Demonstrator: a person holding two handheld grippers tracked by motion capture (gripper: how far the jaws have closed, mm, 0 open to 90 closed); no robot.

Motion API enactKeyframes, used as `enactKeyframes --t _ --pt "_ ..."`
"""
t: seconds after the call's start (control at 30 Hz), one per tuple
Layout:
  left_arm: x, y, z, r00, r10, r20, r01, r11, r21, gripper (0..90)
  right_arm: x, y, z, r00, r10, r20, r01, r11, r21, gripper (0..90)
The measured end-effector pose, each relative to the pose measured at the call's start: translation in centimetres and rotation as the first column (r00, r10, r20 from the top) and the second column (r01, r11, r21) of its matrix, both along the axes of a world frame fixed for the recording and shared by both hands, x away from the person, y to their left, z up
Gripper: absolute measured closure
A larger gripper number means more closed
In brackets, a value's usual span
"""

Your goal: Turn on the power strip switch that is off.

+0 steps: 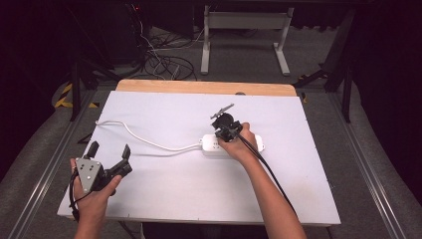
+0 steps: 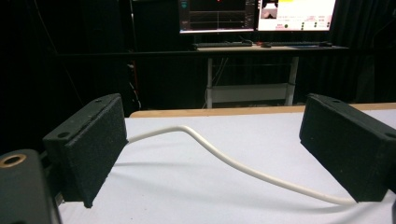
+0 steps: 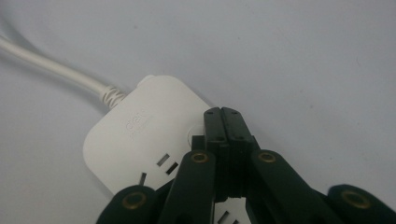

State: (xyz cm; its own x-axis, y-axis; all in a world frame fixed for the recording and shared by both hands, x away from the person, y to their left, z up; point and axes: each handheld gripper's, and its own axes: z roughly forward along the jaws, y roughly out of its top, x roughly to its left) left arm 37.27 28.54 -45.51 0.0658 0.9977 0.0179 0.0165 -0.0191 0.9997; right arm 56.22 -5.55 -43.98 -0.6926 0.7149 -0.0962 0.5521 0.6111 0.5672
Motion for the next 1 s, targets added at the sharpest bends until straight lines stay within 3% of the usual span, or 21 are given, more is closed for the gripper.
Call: enactKeyframes --t 0.17,0.27,0.33,0.37,0.47,0.67,0.87,1.0 --pt "0.2 0.1 -0.1 1.0000 0.001 -0.007 -0.001 1.0000 -0.008 8.0 -0.1 -0.2 0.3 0.9997 0.007 0.024 -0.008 0.999 0.048 90.0" --pt "0.2 0.1 -0.1 1.0000 0.002 -0.005 -0.002 1.0000 -0.009 8.0 0.0 -0.1 0.5 0.9998 0.017 0.011 -0.018 0.998 0.064 90.0" --pt "0.1 0.1 -0.1 1.0000 0.001 -0.004 -0.001 1.0000 -0.007 8.0 0.1 0.0 0.1 0.9998 0.019 -0.008 -0.018 0.999 0.037 90.0" --pt "0.1 0.1 0.0 1.0000 -0.001 -0.004 0.001 1.0000 -0.008 8.1 0.2 -0.2 0.1 0.9996 0.015 -0.023 -0.014 0.998 0.064 90.0" --pt "0.1 0.1 0.0 1.0000 0.002 -0.003 -0.002 1.0000 -0.007 8.1 0.1 0.0 0.0 0.9999 0.004 -0.015 -0.003 0.999 0.035 90.0" --pt "0.1 0.1 0.0 1.0000 0.002 -0.004 -0.002 1.0000 -0.005 8.1 -0.1 0.2 -0.1 1.0000 0.002 0.000 -0.002 0.999 0.034 90.0" --pt "0.1 0.1 0.0 1.0000 0.002 -0.004 -0.002 1.0000 -0.007 8.1 -0.8 1.0 -0.3 0.9983 0.005 0.057 -0.003 0.999 -0.037 90.0" --pt "0.1 0.1 0.0 1.0000 0.003 -0.004 -0.003 1.0000 -0.005 8.1 -0.8 1.0 -0.3 0.9984 0.001 0.057 0.001 0.999 -0.036 90.0"
